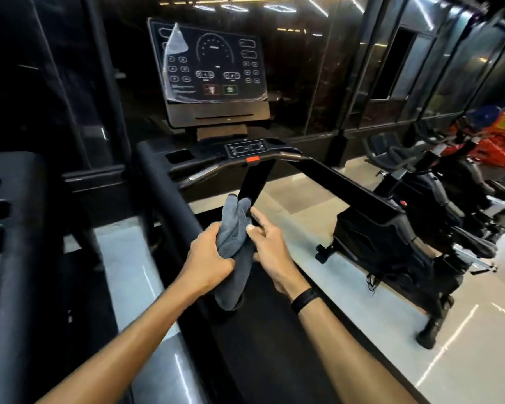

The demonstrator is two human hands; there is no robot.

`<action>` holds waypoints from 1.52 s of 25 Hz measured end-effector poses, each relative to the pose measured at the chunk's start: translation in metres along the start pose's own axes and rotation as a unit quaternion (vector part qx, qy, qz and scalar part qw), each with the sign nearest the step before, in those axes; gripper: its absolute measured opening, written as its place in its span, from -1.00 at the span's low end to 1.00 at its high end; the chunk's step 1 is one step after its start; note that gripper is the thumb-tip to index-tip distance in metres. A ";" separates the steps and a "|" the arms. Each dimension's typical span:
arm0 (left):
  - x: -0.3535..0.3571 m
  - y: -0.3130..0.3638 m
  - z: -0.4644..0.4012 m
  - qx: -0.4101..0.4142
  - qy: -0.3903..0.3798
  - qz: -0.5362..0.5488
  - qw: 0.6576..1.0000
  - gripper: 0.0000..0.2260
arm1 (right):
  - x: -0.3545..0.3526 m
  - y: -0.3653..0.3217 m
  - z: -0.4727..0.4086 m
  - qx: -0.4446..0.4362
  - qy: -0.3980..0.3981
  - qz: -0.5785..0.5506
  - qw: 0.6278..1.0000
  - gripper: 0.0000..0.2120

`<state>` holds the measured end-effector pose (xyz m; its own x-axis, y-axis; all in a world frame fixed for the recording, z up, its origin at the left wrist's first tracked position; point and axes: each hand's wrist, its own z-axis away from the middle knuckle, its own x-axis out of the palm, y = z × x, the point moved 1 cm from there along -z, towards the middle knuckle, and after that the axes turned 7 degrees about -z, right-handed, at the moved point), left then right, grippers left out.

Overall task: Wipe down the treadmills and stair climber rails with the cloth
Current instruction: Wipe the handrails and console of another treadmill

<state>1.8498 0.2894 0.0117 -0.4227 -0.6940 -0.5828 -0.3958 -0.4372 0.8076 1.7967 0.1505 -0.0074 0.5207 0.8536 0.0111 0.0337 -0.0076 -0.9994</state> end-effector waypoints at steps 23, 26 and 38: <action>0.058 0.072 -0.205 0.062 0.084 -0.077 0.992 -0.66 | -0.157 -0.074 -0.181 -0.218 -0.137 0.521 0.814 -0.55; 0.041 0.044 -0.215 0.012 0.112 -0.057 0.992 -0.85 | -0.130 -0.075 -0.214 -0.234 -0.184 0.514 0.805 -0.54; -0.013 -0.054 -0.189 -0.185 0.371 -0.064 0.908 -0.89 | 0.005 -0.022 -0.311 -0.374 -0.372 0.409 0.745 -0.60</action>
<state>2.0305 0.2137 -0.0074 0.3276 -0.7584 -0.5635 -0.0439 -0.6080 0.7927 2.0643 -0.0070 0.0244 0.0215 0.4552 -0.8901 0.5753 -0.7338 -0.3614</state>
